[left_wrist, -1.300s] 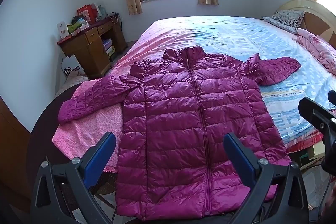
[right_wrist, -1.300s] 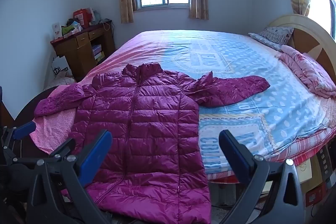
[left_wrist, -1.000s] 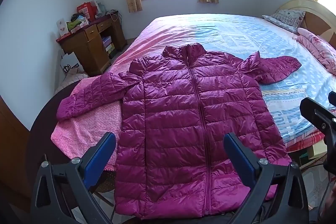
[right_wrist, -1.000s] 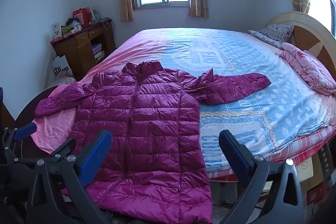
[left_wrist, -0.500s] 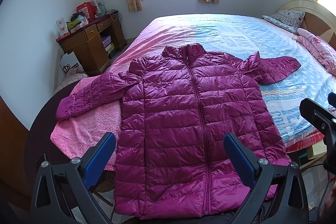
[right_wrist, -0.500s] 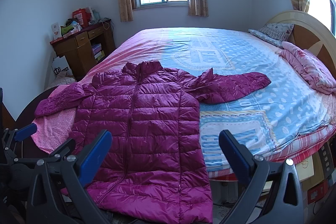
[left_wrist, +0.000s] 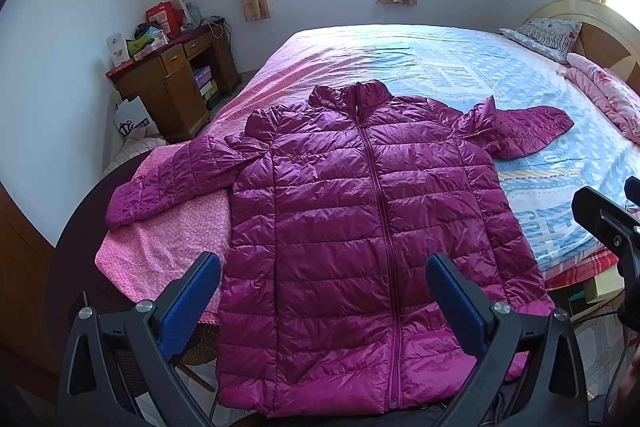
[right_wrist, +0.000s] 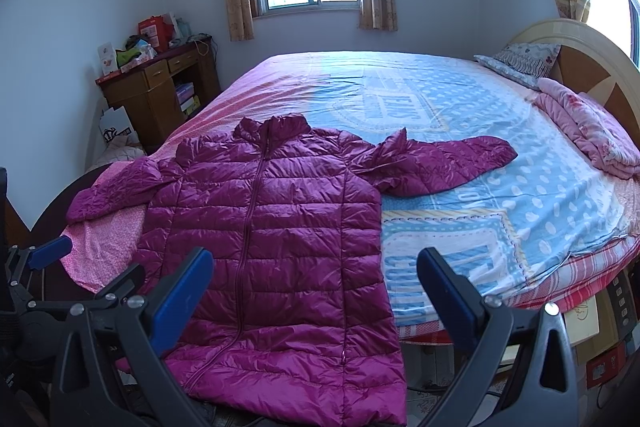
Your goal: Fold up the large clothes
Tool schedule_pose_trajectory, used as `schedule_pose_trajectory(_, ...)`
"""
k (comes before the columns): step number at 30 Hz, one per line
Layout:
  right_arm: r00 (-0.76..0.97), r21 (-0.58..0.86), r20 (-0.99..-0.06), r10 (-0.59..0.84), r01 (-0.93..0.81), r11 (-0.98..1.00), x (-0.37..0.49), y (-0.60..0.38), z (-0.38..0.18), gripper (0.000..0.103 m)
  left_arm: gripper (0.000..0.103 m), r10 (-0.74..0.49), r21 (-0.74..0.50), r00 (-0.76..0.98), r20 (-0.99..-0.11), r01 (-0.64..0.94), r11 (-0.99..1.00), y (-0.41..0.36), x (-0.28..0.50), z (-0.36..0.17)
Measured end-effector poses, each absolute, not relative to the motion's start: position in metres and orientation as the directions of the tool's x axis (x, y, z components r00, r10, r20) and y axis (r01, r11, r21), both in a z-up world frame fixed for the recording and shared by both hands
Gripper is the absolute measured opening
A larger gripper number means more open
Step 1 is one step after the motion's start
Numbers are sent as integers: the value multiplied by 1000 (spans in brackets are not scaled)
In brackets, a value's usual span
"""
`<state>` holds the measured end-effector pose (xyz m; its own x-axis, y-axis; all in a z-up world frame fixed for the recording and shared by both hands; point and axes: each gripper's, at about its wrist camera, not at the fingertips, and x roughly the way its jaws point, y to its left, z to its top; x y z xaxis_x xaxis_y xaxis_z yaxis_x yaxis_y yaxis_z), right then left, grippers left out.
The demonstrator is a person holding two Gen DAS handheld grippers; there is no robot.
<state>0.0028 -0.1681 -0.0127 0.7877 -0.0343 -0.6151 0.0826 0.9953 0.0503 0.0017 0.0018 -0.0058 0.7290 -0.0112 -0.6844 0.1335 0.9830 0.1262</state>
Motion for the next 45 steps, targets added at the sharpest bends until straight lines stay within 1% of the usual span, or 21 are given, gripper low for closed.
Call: schedule_pose_trajectory(45,779,65,-627,-19,76,995,5,-169,-19,103,102,-12,118,706,-708,136,984,7,5,-13)
